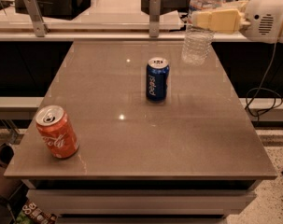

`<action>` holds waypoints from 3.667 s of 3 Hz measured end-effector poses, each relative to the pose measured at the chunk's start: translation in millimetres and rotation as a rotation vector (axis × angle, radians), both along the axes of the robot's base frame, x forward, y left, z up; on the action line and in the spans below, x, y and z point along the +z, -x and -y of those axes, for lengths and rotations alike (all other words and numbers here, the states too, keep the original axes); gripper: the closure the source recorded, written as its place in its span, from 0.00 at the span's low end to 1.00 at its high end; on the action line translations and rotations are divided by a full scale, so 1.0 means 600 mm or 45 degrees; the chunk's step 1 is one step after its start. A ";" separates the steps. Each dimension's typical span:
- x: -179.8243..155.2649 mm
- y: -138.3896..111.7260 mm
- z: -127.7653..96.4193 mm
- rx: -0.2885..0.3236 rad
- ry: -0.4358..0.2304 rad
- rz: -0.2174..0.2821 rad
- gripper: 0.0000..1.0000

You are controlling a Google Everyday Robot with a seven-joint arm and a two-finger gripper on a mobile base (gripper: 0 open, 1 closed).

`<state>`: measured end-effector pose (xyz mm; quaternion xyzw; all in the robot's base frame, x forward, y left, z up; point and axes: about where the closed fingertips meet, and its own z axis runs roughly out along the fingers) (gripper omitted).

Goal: Move water bottle near coke can

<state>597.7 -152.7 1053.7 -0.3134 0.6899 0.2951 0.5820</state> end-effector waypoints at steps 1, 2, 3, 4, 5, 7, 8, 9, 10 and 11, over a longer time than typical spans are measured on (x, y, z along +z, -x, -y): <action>-0.010 0.051 -0.025 0.021 0.005 0.006 1.00; -0.032 0.104 -0.062 0.027 0.040 0.029 1.00; -0.061 0.147 -0.103 0.034 0.101 0.044 1.00; -0.110 0.185 -0.141 0.086 0.125 0.037 1.00; -0.157 0.215 -0.168 0.152 0.103 0.040 1.00; -0.219 0.255 -0.216 0.278 0.039 0.063 1.00; -0.224 0.267 -0.243 0.322 0.065 0.061 1.00; -0.223 0.281 -0.272 0.359 0.089 0.054 1.00; -0.221 0.293 -0.297 0.394 0.102 0.052 1.00; -0.219 0.298 -0.313 0.426 0.096 0.057 1.00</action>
Offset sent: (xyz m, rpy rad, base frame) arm -0.0980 0.0584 -0.0414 -0.0634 -0.0354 0.0182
